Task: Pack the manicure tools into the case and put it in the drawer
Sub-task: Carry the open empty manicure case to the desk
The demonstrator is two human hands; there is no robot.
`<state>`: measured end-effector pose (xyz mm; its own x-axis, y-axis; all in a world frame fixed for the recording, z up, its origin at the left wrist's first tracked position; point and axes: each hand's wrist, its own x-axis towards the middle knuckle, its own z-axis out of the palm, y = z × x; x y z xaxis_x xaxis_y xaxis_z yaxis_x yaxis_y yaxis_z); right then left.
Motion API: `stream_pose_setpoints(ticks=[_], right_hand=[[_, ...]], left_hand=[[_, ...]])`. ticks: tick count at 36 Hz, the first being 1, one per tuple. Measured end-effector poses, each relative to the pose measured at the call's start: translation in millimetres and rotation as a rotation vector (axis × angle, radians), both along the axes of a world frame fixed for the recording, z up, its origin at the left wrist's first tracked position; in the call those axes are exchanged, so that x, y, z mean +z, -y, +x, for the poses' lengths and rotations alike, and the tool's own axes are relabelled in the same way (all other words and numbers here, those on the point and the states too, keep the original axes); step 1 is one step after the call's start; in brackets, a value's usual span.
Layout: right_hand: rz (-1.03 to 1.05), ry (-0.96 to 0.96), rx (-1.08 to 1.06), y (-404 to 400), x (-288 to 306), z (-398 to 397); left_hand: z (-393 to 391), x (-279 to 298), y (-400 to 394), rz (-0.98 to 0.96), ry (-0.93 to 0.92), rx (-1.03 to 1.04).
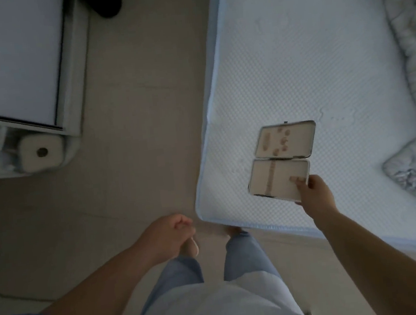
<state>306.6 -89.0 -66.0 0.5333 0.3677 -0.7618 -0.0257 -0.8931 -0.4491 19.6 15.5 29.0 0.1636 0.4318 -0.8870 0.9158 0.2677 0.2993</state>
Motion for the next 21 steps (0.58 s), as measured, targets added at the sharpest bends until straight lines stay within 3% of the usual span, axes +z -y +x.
stream_pose_setpoints(ticks=[5, 11, 15, 18, 21], right_hand=[[0.11, 0.006, 0.133, -5, 66, -25], [0.304, -0.289, 0.015, -38, 132, -80], [0.365, -0.497, -0.115, -73, 160, -131], [0.372, -0.587, -0.184, -106, 176, -176], [0.374, -0.644, -0.192, -144, 188, -221]], left_hand=[[-22, 47, -21, 0.115, 0.032, 0.001], [-52, 85, -51, 0.192, 0.168, 0.252], [-69, 95, -73, 0.067, 0.279, 0.5], [-83, 96, -92, -0.105, 0.457, 0.797], [-105, 92, -124, -0.145, 0.621, 1.083]])
